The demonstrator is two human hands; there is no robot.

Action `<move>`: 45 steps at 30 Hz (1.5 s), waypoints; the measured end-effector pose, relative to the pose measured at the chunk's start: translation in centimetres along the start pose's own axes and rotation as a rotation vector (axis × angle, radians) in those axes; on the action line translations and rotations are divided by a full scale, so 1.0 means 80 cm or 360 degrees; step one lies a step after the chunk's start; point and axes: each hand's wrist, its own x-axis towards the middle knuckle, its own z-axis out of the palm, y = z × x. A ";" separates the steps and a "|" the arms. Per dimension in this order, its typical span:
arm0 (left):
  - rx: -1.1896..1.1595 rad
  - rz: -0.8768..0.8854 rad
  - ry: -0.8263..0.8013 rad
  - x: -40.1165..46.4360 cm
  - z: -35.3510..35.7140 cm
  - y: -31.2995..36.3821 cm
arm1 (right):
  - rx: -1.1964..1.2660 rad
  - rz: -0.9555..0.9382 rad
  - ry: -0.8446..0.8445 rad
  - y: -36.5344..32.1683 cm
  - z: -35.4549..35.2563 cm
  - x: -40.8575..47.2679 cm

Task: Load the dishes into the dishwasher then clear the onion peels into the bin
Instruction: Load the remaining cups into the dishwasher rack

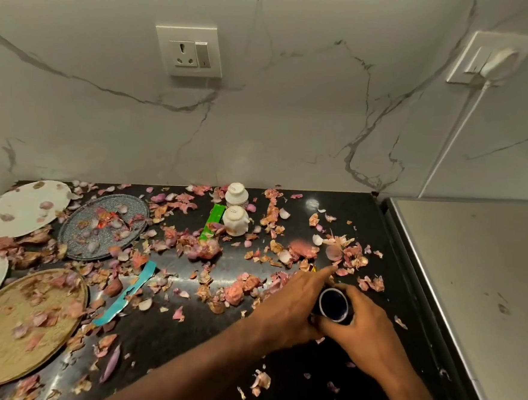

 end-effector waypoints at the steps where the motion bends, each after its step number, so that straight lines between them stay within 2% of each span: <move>1: -0.0015 -0.0006 -0.0072 0.005 -0.005 -0.004 | -0.0063 0.0024 0.0018 0.000 -0.001 -0.001; 4: 0.0033 -0.0078 -0.0108 0.026 -0.029 -0.026 | -0.0350 0.0104 0.0080 0.008 -0.004 0.004; 7: 0.0141 -0.0320 0.0228 0.051 -0.063 -0.066 | -0.0612 0.0208 0.0097 0.019 -0.005 0.011; 10: 0.0371 -0.0710 0.0491 0.076 -0.094 -0.128 | -0.0685 0.0250 0.0056 0.025 -0.002 0.012; 13: 0.0605 -0.1104 0.0387 0.089 -0.119 -0.186 | -0.0659 0.0285 0.0016 0.023 -0.001 0.014; 15: 0.0560 -0.1177 0.0242 0.092 -0.128 -0.212 | -0.0653 0.0307 -0.0012 0.020 -0.003 0.016; 17: 0.0447 -0.1156 0.0166 0.094 -0.133 -0.227 | -0.0642 0.0334 -0.0043 0.016 -0.004 0.018; 20: 0.0468 -0.1110 0.0221 0.089 -0.138 -0.222 | -0.0596 0.0377 -0.0071 0.013 -0.007 0.019; 22: 0.0500 -0.1025 0.0319 0.081 -0.140 -0.199 | -0.0570 0.0397 -0.0080 0.013 -0.010 0.019; 24: 0.0377 -0.0903 0.0364 0.066 -0.133 -0.161 | -0.0560 0.0400 -0.0089 0.012 -0.013 0.019; 28: 0.0341 -0.0667 0.0156 0.025 -0.085 -0.085 | -0.0600 0.0399 -0.0130 0.009 -0.015 0.021; 32: 0.0431 -0.0543 -0.0095 0.003 -0.034 -0.051 | -0.0668 0.0427 -0.0197 0.005 -0.016 0.029; 42: 0.0544 -0.0538 -0.0346 0.010 -0.013 -0.040 | -0.0673 0.0482 -0.0265 0.005 -0.017 0.034; 45: 0.0374 -0.0558 -0.0497 0.022 -0.034 -0.041 | -0.0695 0.0479 -0.0276 0.005 -0.018 0.037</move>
